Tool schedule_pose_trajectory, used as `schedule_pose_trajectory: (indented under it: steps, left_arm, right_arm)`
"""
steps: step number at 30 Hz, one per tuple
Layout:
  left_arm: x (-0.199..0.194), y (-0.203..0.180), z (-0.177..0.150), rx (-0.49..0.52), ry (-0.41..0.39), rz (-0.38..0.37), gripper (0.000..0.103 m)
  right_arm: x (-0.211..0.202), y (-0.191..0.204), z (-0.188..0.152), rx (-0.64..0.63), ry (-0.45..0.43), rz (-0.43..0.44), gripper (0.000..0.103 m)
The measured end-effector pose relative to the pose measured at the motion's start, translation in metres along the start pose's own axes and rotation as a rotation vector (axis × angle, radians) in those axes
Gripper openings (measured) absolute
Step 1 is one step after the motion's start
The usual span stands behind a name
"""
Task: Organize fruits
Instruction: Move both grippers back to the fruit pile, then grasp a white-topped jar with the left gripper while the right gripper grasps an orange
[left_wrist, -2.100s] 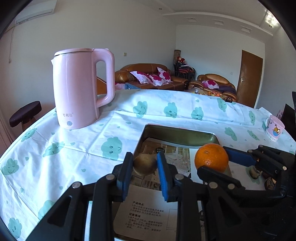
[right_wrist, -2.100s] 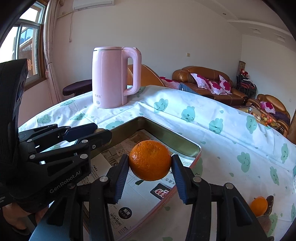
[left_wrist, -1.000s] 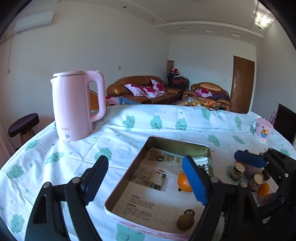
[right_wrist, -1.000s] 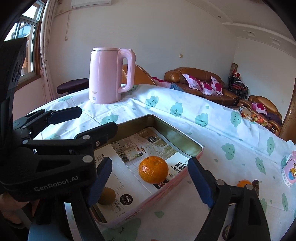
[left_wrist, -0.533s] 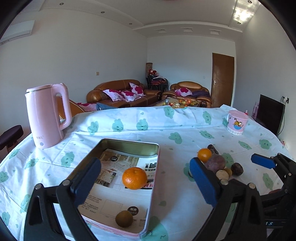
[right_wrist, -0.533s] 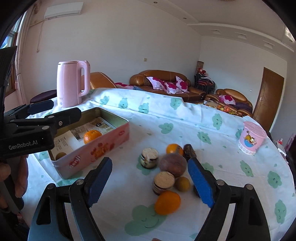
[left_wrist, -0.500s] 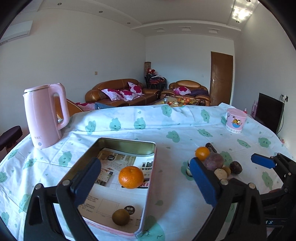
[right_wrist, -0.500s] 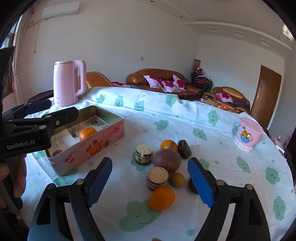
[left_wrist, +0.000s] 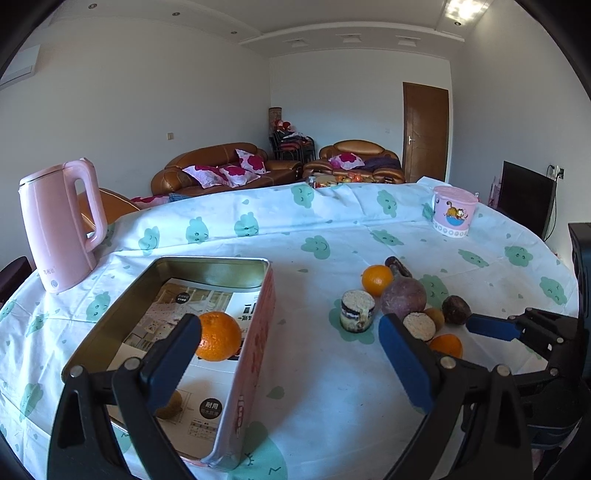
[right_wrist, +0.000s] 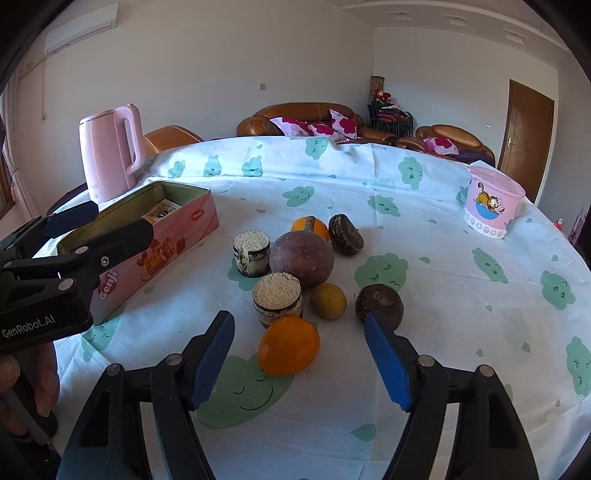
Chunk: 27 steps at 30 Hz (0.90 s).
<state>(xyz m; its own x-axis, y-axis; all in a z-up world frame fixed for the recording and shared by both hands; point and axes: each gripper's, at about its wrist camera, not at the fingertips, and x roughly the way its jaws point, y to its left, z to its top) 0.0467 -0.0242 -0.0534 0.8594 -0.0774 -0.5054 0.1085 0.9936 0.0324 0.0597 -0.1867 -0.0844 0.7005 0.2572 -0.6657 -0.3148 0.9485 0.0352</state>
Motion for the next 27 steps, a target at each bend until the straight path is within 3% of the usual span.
schedule_pose_trajectory:
  steps: [5, 7, 11, 16, 19, 27]
  left_arm:
    - [0.003, -0.01, 0.0, 0.02, 0.019, -0.03, 0.099]
    - [0.004, -0.014, 0.0, 0.029, 0.025, -0.043, 0.099]
    - [0.008, -0.025, 0.0, 0.045, 0.046, -0.088, 0.097]
    - [0.022, -0.049, 0.0, 0.094, 0.116, -0.189, 0.083]
    - [0.033, -0.068, -0.001, 0.132, 0.17, -0.236, 0.067]
    - [0.058, -0.089, -0.003, 0.163, 0.29, -0.286, 0.041]
  right_arm:
    - [0.012, -0.003, -0.001, 0.019, 0.07, 0.032, 0.056]
    - [0.014, -0.004, -0.002, 0.025, 0.082, 0.054, 0.039]
    - [0.007, -0.01, -0.003, 0.053, 0.048, 0.065, 0.038]
    - [-0.009, -0.033, 0.0, 0.104, -0.031, -0.036, 0.037]
    - [-0.01, -0.047, 0.002, 0.132, -0.037, -0.072, 0.037]
    - [-0.012, -0.063, -0.002, 0.19, -0.05, -0.039, 0.037]
